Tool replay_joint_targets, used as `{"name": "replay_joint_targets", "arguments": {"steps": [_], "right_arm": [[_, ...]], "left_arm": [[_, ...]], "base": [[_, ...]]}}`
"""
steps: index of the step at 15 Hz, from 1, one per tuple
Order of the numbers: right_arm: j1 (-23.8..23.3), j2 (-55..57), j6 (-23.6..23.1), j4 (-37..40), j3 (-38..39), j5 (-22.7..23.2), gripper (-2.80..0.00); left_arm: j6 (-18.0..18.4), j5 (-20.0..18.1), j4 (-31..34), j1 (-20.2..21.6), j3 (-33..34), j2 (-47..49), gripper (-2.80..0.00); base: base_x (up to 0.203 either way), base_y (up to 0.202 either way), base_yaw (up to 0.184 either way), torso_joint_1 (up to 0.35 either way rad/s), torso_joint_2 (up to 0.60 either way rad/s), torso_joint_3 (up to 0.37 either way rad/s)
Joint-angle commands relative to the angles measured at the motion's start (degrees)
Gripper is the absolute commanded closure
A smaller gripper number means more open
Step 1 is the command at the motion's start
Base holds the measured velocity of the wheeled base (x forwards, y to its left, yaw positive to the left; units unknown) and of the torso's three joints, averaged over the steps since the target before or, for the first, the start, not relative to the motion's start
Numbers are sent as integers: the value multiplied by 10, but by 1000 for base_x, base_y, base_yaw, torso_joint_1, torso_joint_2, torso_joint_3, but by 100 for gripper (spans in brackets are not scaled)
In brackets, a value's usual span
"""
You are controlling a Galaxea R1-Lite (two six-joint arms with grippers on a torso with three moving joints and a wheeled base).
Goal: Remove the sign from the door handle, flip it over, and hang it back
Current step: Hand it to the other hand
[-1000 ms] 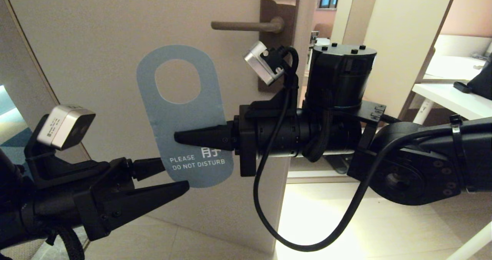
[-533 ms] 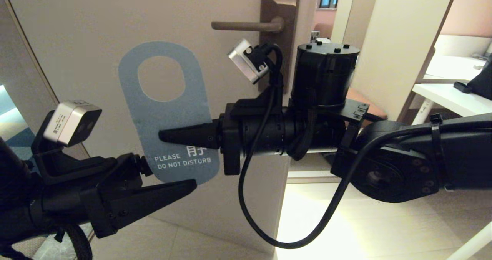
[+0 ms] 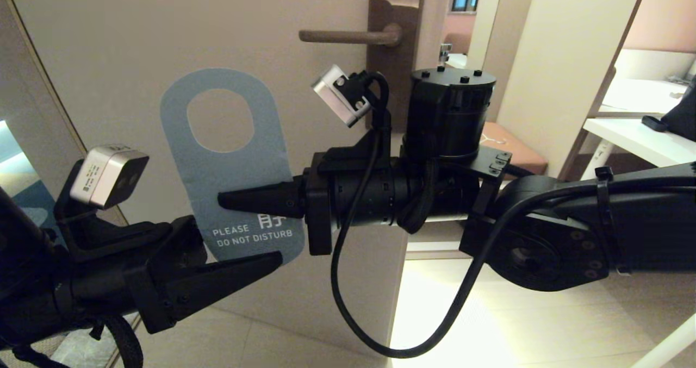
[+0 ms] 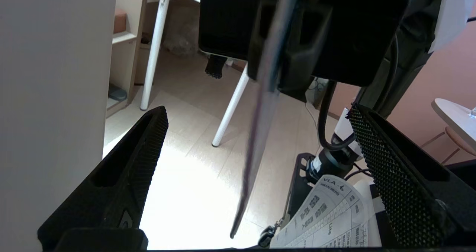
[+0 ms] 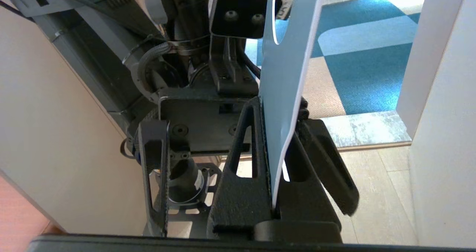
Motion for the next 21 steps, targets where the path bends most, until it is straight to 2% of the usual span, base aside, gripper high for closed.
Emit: {"name": "replay_joint_targets", "arguments": {"steps": [1, 5, 9, 10, 13, 16, 21], "right_arm": [[0, 1, 1, -2, 0, 3, 0], [0, 2, -2, -2, 1, 3, 0], [2, -2, -17, -3, 1, 6, 0], [5, -2, -30, -2, 1, 6, 0], [12, -2, -33, -2, 0, 5, 0], [13, -2, -33, -2, 1, 5, 0], [13, 0, -13, -2, -4, 3, 0]], "left_arm": [[-2, -3, -11, 0, 9, 1, -280], [-2, -4, -11, -1, 25, -2, -280], [-35, -5, -13, -3, 12, -3, -280], [-39, -5, -13, -3, 12, -3, -280], [-43, -6, -11, -4, 13, -9, -280], [-61, -6, -12, -4, 14, -17, -280], [-46, -5, -13, -13, 15, -16, -280]], "base": [[0, 0, 0, 0, 0, 0], [0, 0, 0, 0, 0, 0], [0, 0, 0, 0, 0, 0], [0, 0, 0, 0, 0, 0], [0, 0, 0, 0, 0, 0], [0, 0, 0, 0, 0, 0], [0, 0, 0, 0, 0, 0]]}}
